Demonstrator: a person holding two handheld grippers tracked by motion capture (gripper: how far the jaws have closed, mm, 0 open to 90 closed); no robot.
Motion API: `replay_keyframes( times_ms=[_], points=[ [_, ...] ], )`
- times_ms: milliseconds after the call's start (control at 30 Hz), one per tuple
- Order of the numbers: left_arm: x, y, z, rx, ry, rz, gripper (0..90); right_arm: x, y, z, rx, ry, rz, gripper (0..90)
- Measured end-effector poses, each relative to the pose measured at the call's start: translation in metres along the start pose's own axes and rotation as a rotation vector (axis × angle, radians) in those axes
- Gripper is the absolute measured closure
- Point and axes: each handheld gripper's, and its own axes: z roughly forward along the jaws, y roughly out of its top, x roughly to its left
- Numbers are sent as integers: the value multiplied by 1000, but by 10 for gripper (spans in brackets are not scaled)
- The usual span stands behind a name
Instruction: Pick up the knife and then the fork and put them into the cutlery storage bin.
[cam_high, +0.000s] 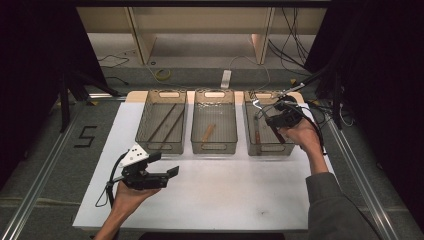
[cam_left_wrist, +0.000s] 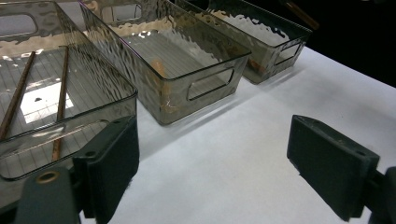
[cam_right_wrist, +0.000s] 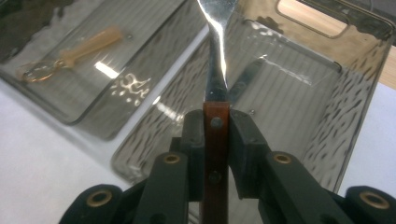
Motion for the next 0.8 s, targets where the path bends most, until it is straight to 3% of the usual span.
replay_keyframes(
  times_ms=[400, 667, 800],
  points=[
    [0, 0, 0, -1, -2, 1, 164, -14, 10, 25, 26, -23, 79, 776],
    [0, 1, 1, -1, -1, 3, 164, -17, 8, 38, 46, -41, 94, 775],
    [0, 1, 0, -3, -1, 5, 164, -18, 6, 44, 70, -51, 79, 774]
  ],
)
